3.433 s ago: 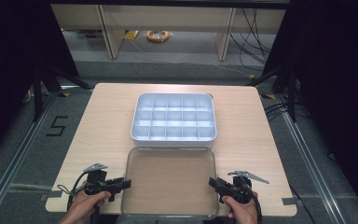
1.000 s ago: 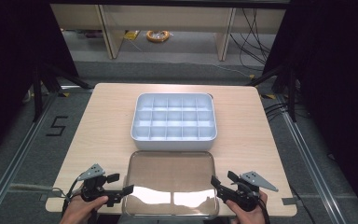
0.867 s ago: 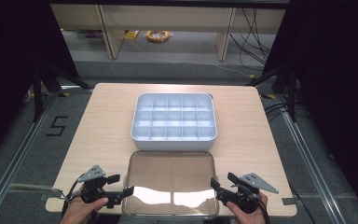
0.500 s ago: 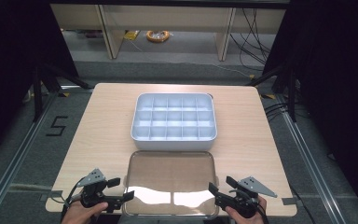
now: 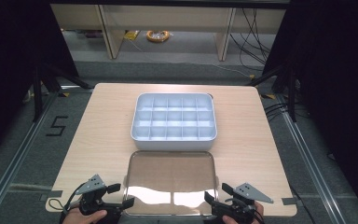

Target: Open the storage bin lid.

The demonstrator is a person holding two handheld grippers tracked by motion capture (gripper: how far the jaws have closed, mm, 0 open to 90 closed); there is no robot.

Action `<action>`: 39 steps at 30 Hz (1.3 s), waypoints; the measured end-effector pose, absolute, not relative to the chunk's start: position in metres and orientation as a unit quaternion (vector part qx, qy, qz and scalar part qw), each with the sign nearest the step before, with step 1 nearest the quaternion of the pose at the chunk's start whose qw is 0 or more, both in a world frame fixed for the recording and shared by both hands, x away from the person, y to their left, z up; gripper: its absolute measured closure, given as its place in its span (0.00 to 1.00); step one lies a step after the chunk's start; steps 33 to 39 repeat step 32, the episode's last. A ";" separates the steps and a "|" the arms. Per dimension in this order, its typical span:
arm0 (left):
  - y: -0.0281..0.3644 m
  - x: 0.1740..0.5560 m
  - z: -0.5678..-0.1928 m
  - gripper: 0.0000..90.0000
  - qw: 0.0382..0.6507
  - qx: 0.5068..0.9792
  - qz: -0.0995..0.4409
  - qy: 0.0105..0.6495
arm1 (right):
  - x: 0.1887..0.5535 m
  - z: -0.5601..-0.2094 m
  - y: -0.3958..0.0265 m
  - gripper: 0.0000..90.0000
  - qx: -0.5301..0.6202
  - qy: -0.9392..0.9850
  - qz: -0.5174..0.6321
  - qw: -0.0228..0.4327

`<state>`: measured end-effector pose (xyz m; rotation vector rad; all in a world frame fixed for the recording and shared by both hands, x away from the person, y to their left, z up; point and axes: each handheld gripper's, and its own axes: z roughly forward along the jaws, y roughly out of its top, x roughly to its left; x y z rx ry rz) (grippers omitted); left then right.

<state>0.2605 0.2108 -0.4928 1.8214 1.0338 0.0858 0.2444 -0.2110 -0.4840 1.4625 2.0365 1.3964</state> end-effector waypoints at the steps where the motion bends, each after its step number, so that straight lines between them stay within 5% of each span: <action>1: 0.211 0.260 -0.492 0.16 0.498 0.758 0.036 0.421 | 0.243 -0.484 -0.211 0.24 0.506 0.704 0.482 0.127; 39: 0.213 0.242 -0.497 0.16 0.491 0.757 0.034 0.430 | 0.218 -0.494 -0.212 0.23 0.519 0.718 0.457 0.081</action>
